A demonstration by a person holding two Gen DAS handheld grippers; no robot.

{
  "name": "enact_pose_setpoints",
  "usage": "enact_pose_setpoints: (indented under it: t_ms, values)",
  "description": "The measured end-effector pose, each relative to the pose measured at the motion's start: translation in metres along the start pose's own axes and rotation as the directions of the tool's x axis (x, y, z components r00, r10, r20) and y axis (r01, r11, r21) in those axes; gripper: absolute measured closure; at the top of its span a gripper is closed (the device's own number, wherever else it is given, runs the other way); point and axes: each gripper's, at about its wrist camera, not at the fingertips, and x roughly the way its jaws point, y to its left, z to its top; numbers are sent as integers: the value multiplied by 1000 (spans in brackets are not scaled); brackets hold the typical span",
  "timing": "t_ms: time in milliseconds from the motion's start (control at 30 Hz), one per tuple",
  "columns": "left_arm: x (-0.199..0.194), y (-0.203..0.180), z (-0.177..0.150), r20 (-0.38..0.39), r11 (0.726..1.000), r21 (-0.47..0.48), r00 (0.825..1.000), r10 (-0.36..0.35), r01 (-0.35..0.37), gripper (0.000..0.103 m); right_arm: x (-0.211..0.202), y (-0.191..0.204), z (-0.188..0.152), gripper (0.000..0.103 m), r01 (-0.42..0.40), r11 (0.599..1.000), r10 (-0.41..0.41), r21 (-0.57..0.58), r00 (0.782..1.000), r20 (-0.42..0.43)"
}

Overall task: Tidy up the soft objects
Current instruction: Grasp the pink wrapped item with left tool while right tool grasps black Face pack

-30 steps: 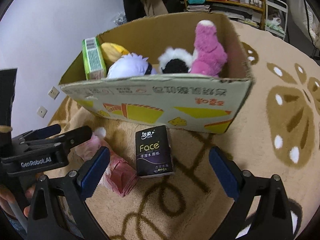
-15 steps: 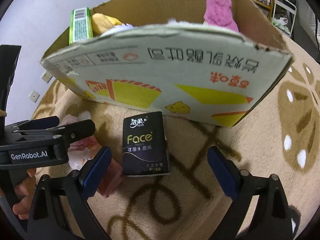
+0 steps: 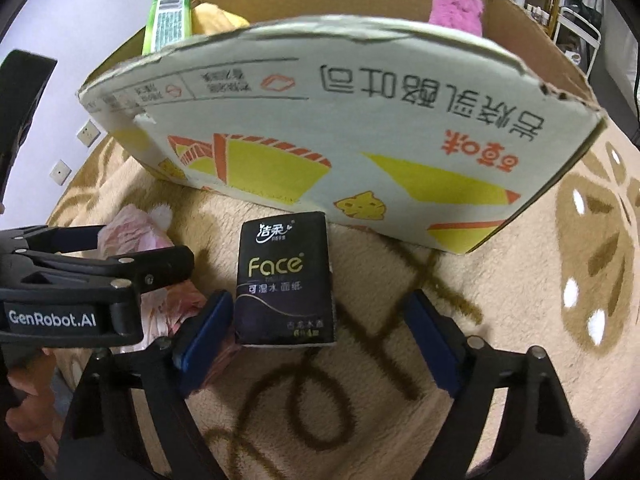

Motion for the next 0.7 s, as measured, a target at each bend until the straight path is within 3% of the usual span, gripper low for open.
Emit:
enact_pose_setpoints:
  t_ms: [133, 400, 500, 567, 700]
  values:
    - [2, -8, -5, -14, 1000, 5, 1000, 8, -8, 3, 4, 15, -2, 21, 24, 998, -25, -53, 1000, -2]
    - [3, -5, -13, -13, 1000, -26, 1000, 16, -16, 15, 9, 27, -5, 26, 45, 994, -44, -97, 999, 10]
    - [3, -7, -14, -9, 999, -27, 1000, 30, -30, 21, 7, 28, -4, 36, 32, 995, -31, -99, 999, 15]
    - [1, -7, -16, 0, 999, -36, 1000, 26, -26, 28, 8, 31, -2, 51, 2, 995, -1, -96, 1000, 11]
    - [-5, -5, -19, 11, 1000, -4, 1000, 3, -3, 38, 2, 16, -1, 54, -34, 998, 35, -58, 999, 6]
